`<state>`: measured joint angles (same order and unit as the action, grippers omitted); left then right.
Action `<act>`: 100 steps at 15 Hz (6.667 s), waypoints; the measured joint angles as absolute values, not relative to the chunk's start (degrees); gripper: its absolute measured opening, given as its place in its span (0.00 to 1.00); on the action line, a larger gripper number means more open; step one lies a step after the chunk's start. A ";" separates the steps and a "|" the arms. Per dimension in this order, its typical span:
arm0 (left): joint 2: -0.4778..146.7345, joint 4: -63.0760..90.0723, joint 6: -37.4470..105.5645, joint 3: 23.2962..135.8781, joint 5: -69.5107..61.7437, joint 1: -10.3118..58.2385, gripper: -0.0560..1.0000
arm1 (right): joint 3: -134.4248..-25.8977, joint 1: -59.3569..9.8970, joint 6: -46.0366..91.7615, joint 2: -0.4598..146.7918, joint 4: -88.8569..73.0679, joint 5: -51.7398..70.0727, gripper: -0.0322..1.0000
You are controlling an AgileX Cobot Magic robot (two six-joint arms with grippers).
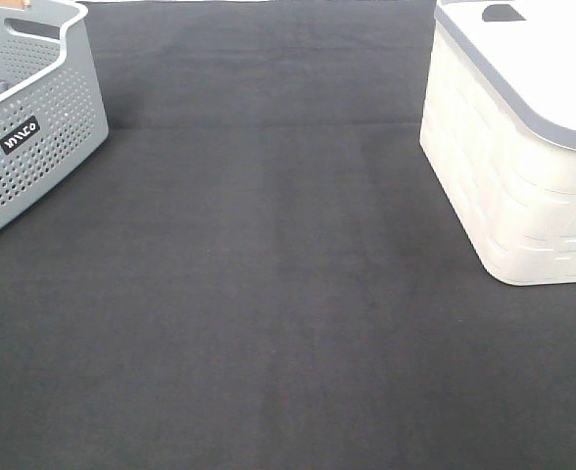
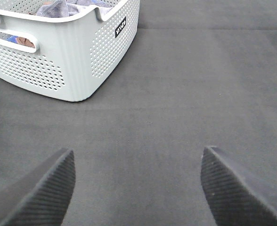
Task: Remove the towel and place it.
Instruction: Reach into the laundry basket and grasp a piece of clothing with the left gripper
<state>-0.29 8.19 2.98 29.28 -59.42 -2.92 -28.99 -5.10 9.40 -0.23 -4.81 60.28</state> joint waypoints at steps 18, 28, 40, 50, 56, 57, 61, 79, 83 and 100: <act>-0.29 8.19 2.41 29.22 -59.42 -2.92 0.71 | -28.99 -5.10 9.40 -0.23 -4.81 60.28 0.77; -0.29 8.19 2.35 29.22 -59.42 -2.92 0.71 | -28.99 -5.10 9.40 -0.23 -4.81 60.28 0.77; -0.29 8.19 2.41 29.22 -59.42 -2.92 0.71 | -28.99 -5.10 9.40 -0.23 -4.81 60.28 0.77; -0.29 8.19 2.41 29.22 -59.42 -2.92 0.71 | -28.99 -5.10 9.40 -0.23 -4.81 60.28 0.77; -0.29 8.02 2.35 29.22 -59.01 -2.92 0.71 | -28.99 -5.10 9.40 -0.23 -4.81 60.28 0.77; -0.29 7.96 2.35 29.28 -58.90 -2.92 0.71 | -28.99 -5.10 9.40 -0.23 -4.81 60.28 0.77; 0.46 7.33 2.01 29.97 -58.61 -2.92 0.68 | -28.99 -5.10 9.40 -0.23 -4.81 60.28 0.77; 44.29 -0.97 -12.38 49.39 -46.41 -2.92 0.74 | -28.99 -5.10 9.40 -0.23 -4.81 60.28 0.77; 55.12 -5.39 -18.85 55.81 -45.89 -2.92 0.74 | -28.99 -5.10 9.40 -0.23 -4.81 60.28 0.77; 92.42 -17.65 -38.79 87.49 -51.80 -2.92 0.74 | -28.99 -5.10 9.40 -0.23 -4.81 60.28 0.77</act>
<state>92.42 -17.65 -38.79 87.49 -51.80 -2.92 -28.99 -5.10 9.40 -0.23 -4.81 60.28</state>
